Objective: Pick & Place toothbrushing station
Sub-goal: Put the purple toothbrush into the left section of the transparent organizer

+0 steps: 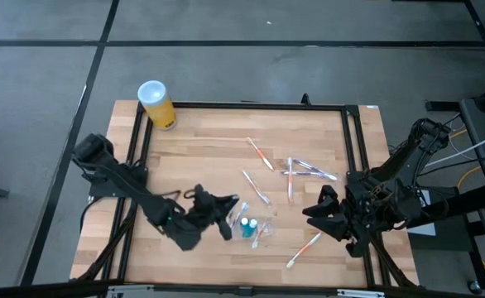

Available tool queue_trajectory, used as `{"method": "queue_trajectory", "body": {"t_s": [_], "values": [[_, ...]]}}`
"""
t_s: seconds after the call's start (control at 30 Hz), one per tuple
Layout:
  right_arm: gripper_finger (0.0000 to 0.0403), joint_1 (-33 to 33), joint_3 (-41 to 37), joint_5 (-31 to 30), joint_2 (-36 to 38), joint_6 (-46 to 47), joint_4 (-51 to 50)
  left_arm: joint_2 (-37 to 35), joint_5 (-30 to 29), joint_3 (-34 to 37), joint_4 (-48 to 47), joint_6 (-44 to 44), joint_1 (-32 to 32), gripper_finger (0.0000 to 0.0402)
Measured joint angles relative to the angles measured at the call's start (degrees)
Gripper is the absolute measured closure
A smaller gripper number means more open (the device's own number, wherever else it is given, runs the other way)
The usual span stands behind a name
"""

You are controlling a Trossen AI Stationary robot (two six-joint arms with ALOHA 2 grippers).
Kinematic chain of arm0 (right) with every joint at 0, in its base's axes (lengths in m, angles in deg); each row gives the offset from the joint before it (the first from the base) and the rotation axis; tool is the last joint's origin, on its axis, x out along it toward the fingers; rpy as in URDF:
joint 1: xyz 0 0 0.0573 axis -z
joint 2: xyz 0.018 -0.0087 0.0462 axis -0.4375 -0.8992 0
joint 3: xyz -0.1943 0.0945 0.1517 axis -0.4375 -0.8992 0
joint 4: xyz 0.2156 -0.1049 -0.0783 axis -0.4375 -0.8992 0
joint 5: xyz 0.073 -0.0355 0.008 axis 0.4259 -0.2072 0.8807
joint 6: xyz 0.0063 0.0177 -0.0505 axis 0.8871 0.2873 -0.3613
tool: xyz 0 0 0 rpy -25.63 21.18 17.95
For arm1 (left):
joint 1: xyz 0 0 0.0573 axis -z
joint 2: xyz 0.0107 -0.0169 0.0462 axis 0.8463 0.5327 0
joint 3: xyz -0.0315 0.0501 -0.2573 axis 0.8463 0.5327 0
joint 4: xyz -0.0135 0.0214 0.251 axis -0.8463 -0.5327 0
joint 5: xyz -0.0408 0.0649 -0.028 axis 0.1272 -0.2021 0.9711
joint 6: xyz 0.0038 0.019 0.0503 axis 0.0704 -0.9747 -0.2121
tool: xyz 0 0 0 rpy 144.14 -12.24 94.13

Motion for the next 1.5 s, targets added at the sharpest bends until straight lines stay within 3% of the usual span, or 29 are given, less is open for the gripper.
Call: {"method": "queue_trajectory", "body": {"t_s": [0.33,0.63,0.8,1.1,1.27,1.5], "values": [[0.0254,0.0,0.0,1.5,0.0,3.9,0.0,10.5,-1.5,0.0,0.1,12.6,0.0,0.0376],[0.0254,0.0,0.0,2.9,0.0,3.8,0.0,8.9,1.4,0.0,0.1,15.9,1.0,0.0220],[0.0254,0.0,0.0,3.0,0.0,2.3,0.0,9.0,5.1,0.0,-3.3,15.5,2.4,0.0174],[0.0254,0.0,0.0,3.3,0.0,1.0,0.0,9.0,6.4,0.0,-16.5,28.0,4.2,0.0182],[0.0254,0.0,0.0,3.3,0.0,0.9,0.0,9.0,12.8,0.0,-16.6,26.7,4.0,0.0197],[0.0254,0.0,0.0,2.9,0.0,0.8,0.0,9.0,14.4,0.0,-16.6,24.7,3.6,0.0234]]}}
